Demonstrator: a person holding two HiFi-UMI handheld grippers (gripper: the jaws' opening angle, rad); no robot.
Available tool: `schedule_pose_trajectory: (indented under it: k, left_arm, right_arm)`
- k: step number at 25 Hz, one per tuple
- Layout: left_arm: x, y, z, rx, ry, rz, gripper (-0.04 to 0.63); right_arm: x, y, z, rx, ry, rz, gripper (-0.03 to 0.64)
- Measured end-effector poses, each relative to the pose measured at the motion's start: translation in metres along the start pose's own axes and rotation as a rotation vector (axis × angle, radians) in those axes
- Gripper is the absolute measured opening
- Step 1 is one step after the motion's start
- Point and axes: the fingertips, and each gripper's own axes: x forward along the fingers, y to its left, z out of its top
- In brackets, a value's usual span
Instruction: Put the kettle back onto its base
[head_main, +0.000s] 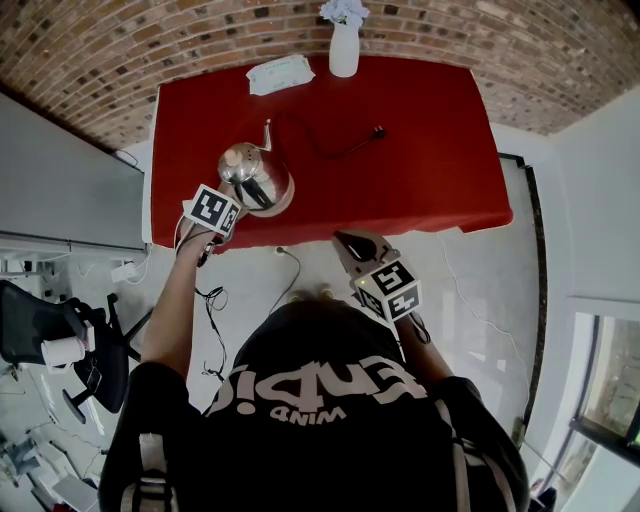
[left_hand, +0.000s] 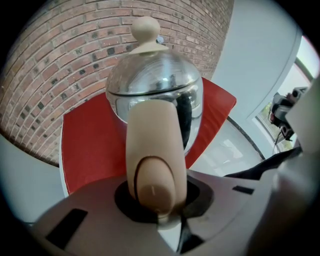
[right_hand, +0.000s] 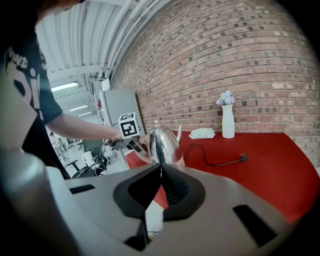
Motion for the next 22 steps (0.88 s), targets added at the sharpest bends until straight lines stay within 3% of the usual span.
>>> schedule_pose_trajectory:
  k: [15,22]
  left_arm:
    - [0.007,-0.003,-0.001,0.099,0.049,0.057,0.058]
    - [0.007,-0.004,-0.001,0.103,0.053,0.059,0.058]
  right_arm:
    - [0.001,0.004,-0.002,0.005,-0.003,-0.008,0.023]
    - [-0.005,0.004,-0.011,0.015,0.032,-0.015,0.023]
